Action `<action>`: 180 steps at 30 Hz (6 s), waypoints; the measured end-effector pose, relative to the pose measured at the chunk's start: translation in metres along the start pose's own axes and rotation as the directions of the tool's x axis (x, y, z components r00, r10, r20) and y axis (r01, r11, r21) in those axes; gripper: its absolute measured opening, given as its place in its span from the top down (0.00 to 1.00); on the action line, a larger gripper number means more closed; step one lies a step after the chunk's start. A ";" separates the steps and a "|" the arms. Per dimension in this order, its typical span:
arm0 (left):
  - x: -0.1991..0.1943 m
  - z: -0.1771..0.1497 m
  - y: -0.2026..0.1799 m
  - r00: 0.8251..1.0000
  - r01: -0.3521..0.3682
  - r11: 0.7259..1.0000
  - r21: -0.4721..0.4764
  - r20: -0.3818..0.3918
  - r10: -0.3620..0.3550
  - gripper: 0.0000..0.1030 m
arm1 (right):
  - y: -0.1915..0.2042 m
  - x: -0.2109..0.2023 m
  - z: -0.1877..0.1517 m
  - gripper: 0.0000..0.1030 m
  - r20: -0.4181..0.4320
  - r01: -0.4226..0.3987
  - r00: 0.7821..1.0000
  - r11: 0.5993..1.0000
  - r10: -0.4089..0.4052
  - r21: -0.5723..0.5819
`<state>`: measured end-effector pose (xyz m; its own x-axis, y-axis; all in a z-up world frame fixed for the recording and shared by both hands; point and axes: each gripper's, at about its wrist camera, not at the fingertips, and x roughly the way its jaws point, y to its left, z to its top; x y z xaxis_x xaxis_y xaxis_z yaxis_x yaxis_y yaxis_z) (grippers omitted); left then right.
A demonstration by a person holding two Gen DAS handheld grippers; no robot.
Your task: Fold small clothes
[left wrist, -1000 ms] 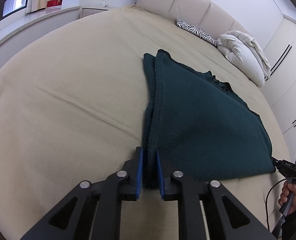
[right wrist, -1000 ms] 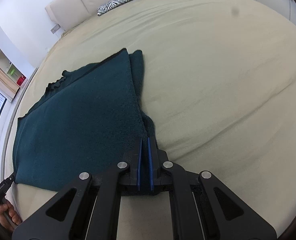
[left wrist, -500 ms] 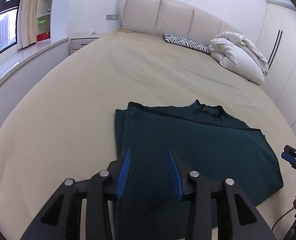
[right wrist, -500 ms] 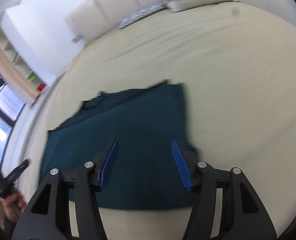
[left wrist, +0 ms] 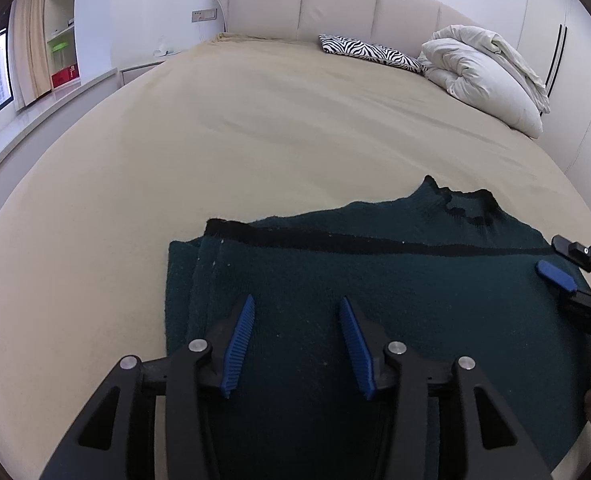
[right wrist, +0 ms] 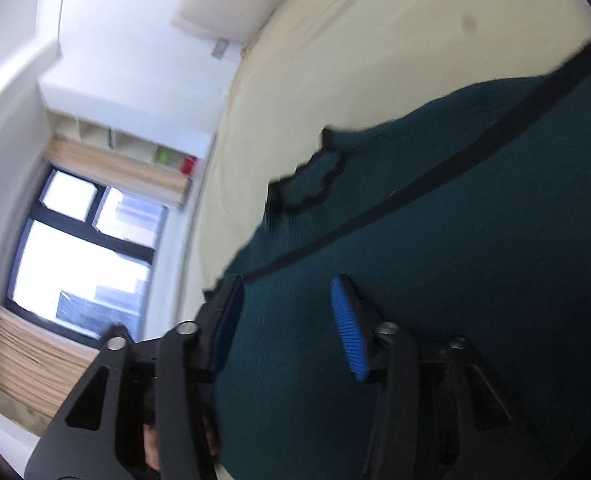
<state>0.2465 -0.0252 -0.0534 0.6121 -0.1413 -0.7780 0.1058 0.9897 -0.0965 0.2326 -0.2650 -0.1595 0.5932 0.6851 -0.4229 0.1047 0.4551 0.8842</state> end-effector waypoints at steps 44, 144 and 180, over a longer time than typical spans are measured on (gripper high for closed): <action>0.002 -0.009 0.002 0.999 0.005 1.000 0.010 0.053 -0.006 0.50 | -0.041 -0.090 -0.079 0.70 0.222 0.074 0.971 0.995 -0.089 0.073; -0.040 -0.038 -0.052 0.928 0.345 0.927 -0.151 -0.094 -0.360 0.34 | -0.046 -0.122 -0.113 0.41 0.324 0.090 0.914 0.900 -0.245 0.426; 0.002 -0.030 -0.008 0.796 0.509 0.711 -0.485 -0.050 -0.604 0.83 | 0.124 -0.011 -0.096 0.89 0.354 0.546 0.832 0.743 -0.426 -0.388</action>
<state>0.2235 -0.0327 -0.0728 0.3839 -0.7087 -0.5919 0.0063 0.6431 -0.7658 0.1623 -0.1617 -0.0642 0.7319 0.1744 -0.6587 0.0920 0.9326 0.3490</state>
